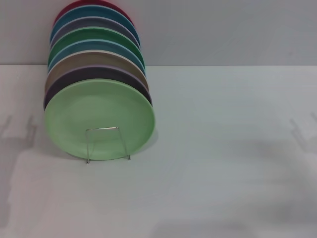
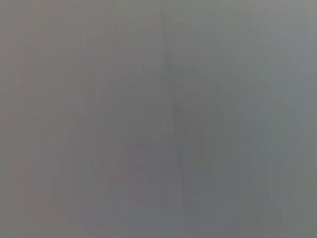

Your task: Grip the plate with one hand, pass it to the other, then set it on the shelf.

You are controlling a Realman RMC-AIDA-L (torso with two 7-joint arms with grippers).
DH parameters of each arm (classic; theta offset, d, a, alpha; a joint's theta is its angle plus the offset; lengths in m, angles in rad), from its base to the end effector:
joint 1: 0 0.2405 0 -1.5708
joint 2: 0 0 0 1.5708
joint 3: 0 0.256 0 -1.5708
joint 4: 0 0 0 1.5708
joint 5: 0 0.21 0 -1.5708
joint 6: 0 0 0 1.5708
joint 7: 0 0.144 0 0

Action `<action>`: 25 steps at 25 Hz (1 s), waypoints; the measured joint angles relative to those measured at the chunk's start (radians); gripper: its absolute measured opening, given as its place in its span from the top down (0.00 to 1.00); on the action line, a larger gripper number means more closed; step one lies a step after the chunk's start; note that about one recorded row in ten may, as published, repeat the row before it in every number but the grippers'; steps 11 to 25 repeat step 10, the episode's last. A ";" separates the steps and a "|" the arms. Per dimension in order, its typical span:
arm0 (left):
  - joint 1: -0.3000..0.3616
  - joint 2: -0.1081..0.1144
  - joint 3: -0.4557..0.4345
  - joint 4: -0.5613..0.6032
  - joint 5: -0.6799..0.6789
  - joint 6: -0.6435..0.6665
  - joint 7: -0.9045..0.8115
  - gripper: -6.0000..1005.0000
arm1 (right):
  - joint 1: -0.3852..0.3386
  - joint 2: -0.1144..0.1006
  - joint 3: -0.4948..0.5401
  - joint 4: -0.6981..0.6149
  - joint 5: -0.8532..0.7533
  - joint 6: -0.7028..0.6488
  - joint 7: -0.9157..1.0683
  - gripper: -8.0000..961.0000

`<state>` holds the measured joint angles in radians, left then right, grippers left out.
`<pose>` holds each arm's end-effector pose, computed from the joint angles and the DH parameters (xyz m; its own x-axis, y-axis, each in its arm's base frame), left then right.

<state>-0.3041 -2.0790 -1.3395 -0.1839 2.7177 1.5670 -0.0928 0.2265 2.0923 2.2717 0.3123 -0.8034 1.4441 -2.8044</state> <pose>-0.3220 0.2862 0.0437 0.6917 -0.4169 0.5897 0.6398 -0.0250 -0.7681 0.3443 0.2764 0.0438 0.7593 0.2563 -0.5982 -0.5504 -0.2377 -0.8004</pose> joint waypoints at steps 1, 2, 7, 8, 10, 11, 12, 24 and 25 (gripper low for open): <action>0.003 0.000 0.000 0.001 0.000 -0.008 -0.001 0.47 | 0.000 0.000 0.000 -0.003 0.001 -0.002 0.003 0.37; 0.004 0.000 0.002 0.001 0.001 -0.017 -0.003 0.47 | -0.001 0.000 0.000 -0.006 0.001 -0.003 0.011 0.37; 0.000 0.002 0.014 0.000 0.003 -0.131 -0.004 0.47 | -0.003 0.000 -0.001 -0.026 0.001 -0.004 0.039 0.37; 0.000 0.003 0.017 -0.001 0.004 -0.142 -0.008 0.47 | -0.004 0.000 -0.001 -0.029 0.001 -0.005 0.041 0.37; 0.004 0.005 0.043 -0.001 0.008 -0.157 -0.014 0.47 | -0.006 0.000 -0.001 -0.033 0.001 -0.006 0.044 0.37; 0.004 0.005 0.043 -0.001 0.008 -0.157 -0.014 0.47 | -0.006 0.000 -0.001 -0.033 0.001 -0.006 0.044 0.37; 0.004 0.005 0.043 -0.001 0.008 -0.157 -0.014 0.47 | -0.006 0.000 -0.001 -0.033 0.001 -0.006 0.044 0.37; 0.004 0.005 0.043 -0.001 0.008 -0.157 -0.014 0.47 | -0.006 0.000 -0.001 -0.033 0.001 -0.006 0.044 0.37; 0.004 0.005 0.043 -0.001 0.008 -0.157 -0.014 0.47 | -0.006 0.000 -0.001 -0.033 0.001 -0.006 0.044 0.37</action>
